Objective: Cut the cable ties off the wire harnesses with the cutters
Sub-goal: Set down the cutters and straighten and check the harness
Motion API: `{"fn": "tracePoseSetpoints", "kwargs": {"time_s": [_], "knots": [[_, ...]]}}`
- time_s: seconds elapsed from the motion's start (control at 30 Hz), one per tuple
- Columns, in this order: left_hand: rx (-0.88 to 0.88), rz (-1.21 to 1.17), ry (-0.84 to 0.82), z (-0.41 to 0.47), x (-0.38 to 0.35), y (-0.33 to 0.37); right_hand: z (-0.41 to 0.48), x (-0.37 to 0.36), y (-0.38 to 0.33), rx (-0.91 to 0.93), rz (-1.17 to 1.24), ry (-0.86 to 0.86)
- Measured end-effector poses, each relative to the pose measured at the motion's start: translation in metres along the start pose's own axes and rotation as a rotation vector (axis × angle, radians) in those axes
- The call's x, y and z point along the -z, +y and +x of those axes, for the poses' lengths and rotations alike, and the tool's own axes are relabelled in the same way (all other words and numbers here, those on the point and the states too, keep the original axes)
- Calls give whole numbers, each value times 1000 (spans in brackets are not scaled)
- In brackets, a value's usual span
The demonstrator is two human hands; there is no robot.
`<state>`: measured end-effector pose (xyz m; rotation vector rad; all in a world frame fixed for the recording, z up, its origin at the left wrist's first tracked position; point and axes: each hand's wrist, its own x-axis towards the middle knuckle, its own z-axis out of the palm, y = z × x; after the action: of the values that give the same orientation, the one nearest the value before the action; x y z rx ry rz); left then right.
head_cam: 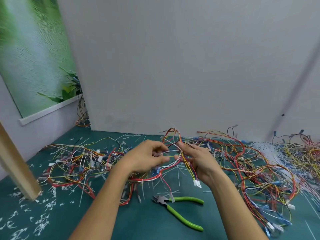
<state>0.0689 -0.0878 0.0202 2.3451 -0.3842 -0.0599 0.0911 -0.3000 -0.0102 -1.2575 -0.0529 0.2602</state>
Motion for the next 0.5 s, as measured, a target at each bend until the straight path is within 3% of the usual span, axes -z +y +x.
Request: {"fn": "tracePoseSetpoints", "kwargs": {"time_s": [0.2, 0.37, 0.5], "knots": [[-100, -27, 293, 4, 0, 0, -2, 1, -2, -25, -91, -126], [-132, -35, 338, 4, 3, -3, -1, 4, -4, 73, -172, 4], [-42, -141, 248, 3, 5, -6, 1, 10, -7, 164, -132, 110]]}}
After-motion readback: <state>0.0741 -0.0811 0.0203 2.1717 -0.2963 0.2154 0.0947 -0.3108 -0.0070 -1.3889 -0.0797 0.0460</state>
